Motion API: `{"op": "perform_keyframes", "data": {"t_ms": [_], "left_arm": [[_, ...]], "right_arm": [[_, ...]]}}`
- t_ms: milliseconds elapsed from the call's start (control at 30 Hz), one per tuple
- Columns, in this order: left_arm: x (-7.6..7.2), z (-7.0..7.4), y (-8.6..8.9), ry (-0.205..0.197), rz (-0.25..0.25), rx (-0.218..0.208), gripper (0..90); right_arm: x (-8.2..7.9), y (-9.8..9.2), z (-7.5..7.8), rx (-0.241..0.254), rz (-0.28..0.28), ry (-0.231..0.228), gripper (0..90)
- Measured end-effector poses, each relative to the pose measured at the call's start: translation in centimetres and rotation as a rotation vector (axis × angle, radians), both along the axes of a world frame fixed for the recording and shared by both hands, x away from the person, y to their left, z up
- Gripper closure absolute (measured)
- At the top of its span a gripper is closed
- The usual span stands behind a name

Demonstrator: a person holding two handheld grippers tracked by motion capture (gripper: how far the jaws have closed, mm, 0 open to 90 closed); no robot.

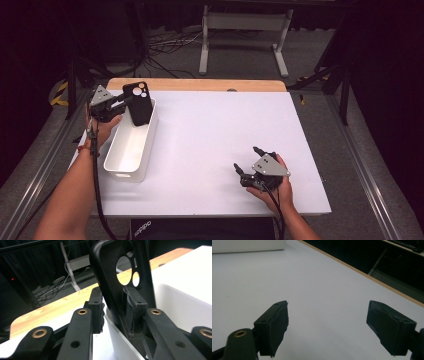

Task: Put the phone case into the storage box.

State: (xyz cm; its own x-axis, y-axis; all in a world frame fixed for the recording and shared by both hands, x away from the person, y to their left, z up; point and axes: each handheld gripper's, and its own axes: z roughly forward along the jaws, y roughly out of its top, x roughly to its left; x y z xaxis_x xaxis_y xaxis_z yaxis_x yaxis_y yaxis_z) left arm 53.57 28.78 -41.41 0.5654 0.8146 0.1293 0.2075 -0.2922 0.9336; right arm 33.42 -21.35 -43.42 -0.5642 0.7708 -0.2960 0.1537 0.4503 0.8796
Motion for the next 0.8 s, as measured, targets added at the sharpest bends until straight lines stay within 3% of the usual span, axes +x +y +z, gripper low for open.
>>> {"op": "perform_keyframes", "data": {"t_ms": [67,433,800], "left_arm": [[0.2,0.0,-0.3,0.000,0.018,0.029,69.2],[0.2,-0.1,-0.2,0.015,0.035,0.003,63.2],[-2.2,2.1,0.9,-0.026,0.023,-0.027,52.2]], "right_arm": [[0.0,0.0,0.0,0.000,-0.001,-0.002,18.6],[0.1,0.1,-0.1,-0.004,-0.001,-0.002,18.7],[0.0,0.0,0.3,-0.003,0.010,-0.020,18.6]]}}
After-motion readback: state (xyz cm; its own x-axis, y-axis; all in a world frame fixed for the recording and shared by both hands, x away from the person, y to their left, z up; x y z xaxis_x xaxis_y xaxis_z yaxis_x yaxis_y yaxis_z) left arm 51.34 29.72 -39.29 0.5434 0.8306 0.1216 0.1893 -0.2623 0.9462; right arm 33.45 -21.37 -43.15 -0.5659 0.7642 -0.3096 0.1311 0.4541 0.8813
